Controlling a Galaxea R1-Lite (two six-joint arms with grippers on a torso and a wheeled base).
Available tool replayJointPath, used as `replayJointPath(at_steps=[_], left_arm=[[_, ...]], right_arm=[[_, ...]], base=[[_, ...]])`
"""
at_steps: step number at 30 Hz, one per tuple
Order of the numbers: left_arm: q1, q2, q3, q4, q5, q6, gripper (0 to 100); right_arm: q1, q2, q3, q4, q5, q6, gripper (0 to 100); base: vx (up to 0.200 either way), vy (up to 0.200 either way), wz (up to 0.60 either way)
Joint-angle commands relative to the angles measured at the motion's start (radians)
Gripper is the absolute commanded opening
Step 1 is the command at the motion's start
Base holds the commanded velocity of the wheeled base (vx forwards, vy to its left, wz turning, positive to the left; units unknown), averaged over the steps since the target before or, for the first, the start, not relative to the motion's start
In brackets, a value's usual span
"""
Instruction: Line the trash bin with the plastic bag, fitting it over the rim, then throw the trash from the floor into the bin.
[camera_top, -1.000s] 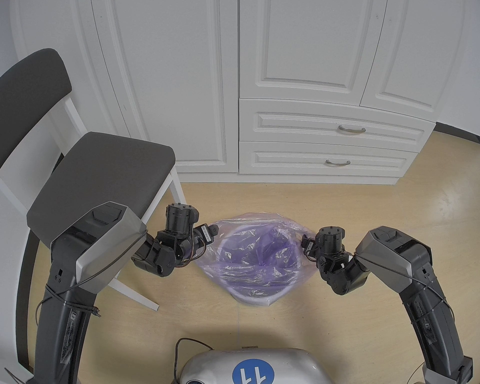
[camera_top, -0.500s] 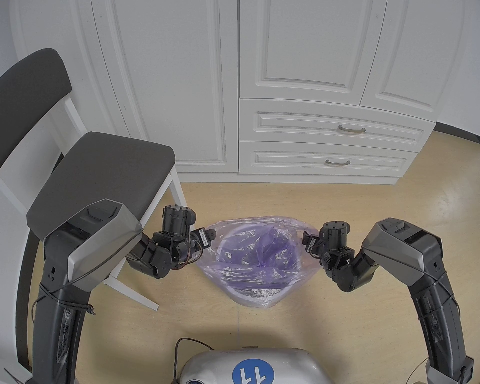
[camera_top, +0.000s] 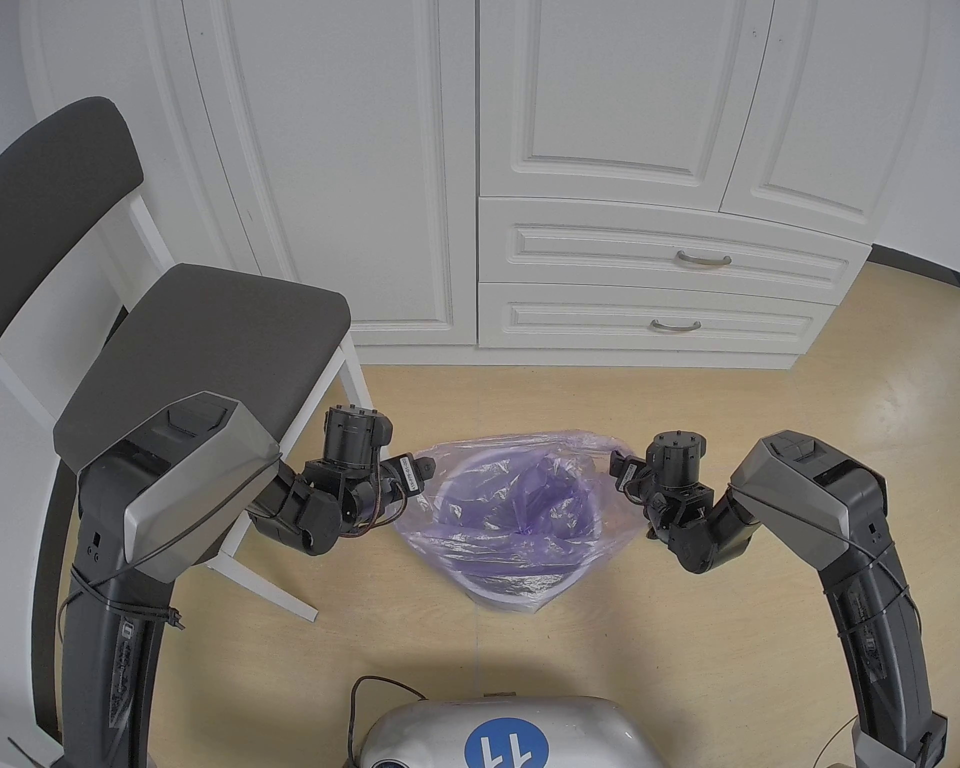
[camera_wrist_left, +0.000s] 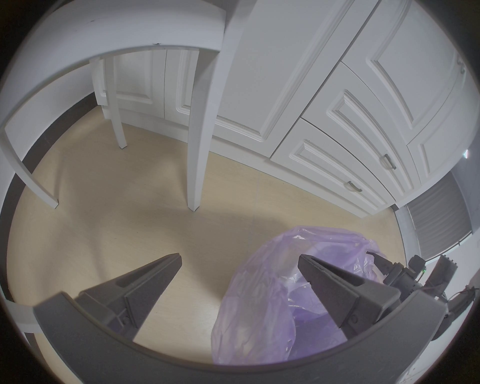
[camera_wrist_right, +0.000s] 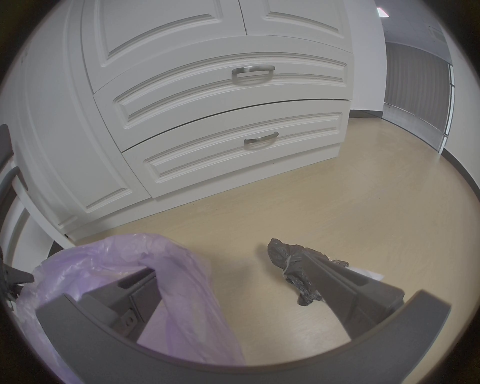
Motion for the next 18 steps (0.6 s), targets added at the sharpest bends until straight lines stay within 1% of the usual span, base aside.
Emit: replayJointPath(at_steps=[1, 3, 5, 6, 9, 11, 13, 14, 16, 18], left_arm=[[0.005, 0.029, -0.041, 0.022, -0.002, -0.003, 100], [0.006, 0.035, -0.074, 0.072, 0.000, -0.006, 100], [0.006, 0.037, -0.079, 0.076, 0.000, -0.008, 100], [0.011, 0.053, -0.108, 0.101, 0.000, -0.009, 100], [0.020, 0.072, -0.139, 0.107, 0.001, -0.011, 100], [0.020, 0.075, -0.149, 0.114, 0.003, -0.011, 100], [0.020, 0.083, -0.174, 0.150, 0.008, -0.014, 100], [0.020, 0.084, -0.177, 0.156, 0.009, -0.014, 100], [0.021, 0.089, -0.195, 0.188, 0.011, -0.016, 100], [0.023, 0.089, -0.222, 0.272, 0.015, -0.023, 100]], right_arm=[[-0.011, 0.092, -0.093, 0.001, -0.009, 0.004, 100], [-0.010, 0.116, -0.127, 0.001, -0.011, 0.005, 100], [-0.010, 0.118, -0.128, 0.003, -0.011, 0.005, 100], [-0.004, 0.132, -0.148, 0.038, -0.011, 0.007, 100], [0.001, 0.144, -0.196, 0.098, -0.014, 0.017, 100], [0.003, 0.145, -0.207, 0.125, -0.014, 0.028, 100], [0.004, 0.142, -0.226, 0.199, -0.014, 0.044, 100], [0.004, 0.142, -0.228, 0.205, -0.014, 0.045, 100], [0.004, 0.136, -0.228, 0.224, -0.017, 0.048, 100], [0.003, 0.124, -0.219, 0.268, -0.032, 0.047, 100]], base=[[0.000, 0.000, 0.00], [0.000, 0.000, 0.00], [0.000, 0.000, 0.00], [0.000, 0.000, 0.00], [0.000, 0.000, 0.00], [0.000, 0.000, 0.00], [0.000, 0.000, 0.00], [0.000, 0.000, 0.00], [0.000, 0.000, 0.00], [0.000, 0.000, 0.00]])
